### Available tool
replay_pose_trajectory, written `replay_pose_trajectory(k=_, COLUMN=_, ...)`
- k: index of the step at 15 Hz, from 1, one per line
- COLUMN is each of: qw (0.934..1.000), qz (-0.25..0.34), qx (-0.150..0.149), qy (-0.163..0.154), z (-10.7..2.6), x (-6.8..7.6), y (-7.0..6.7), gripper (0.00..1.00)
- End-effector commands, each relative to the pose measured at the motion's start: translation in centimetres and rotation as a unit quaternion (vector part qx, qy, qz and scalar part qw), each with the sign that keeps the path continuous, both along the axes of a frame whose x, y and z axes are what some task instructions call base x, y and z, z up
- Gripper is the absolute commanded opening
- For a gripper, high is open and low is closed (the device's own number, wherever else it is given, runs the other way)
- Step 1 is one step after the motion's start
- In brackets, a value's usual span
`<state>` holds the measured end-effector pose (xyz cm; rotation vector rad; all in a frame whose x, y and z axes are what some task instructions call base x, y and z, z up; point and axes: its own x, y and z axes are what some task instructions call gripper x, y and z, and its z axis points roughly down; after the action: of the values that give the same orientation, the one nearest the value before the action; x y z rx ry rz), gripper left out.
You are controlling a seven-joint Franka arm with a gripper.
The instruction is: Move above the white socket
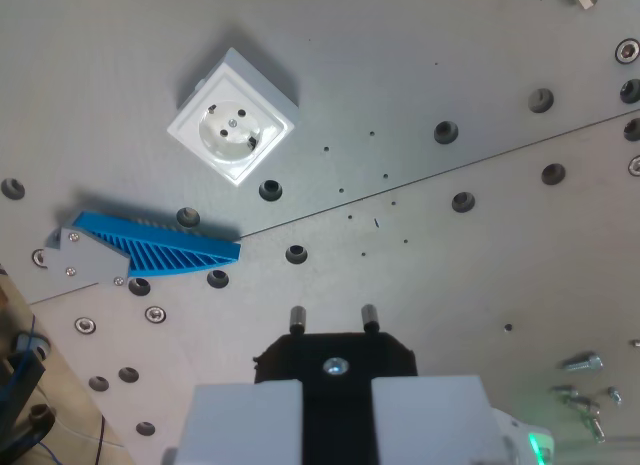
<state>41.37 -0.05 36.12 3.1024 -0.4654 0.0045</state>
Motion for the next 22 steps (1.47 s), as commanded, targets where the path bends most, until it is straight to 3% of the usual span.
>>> replay_pose_trajectory(k=1, qw=1.0000, qz=0.000, qx=0.000, qy=-0.001, z=0.1, x=0.0, y=0.0, gripper=0.00)
replay_pose_trajectory(k=12, qw=0.9996, qz=0.028, qx=0.000, qy=-0.004, z=-0.6, x=-0.1, y=0.2, gripper=0.00)
replay_pose_trajectory(k=22, qw=0.9948, qz=0.096, qx=-0.003, qy=-0.035, z=-3.5, x=-0.3, y=0.8, gripper=0.00)
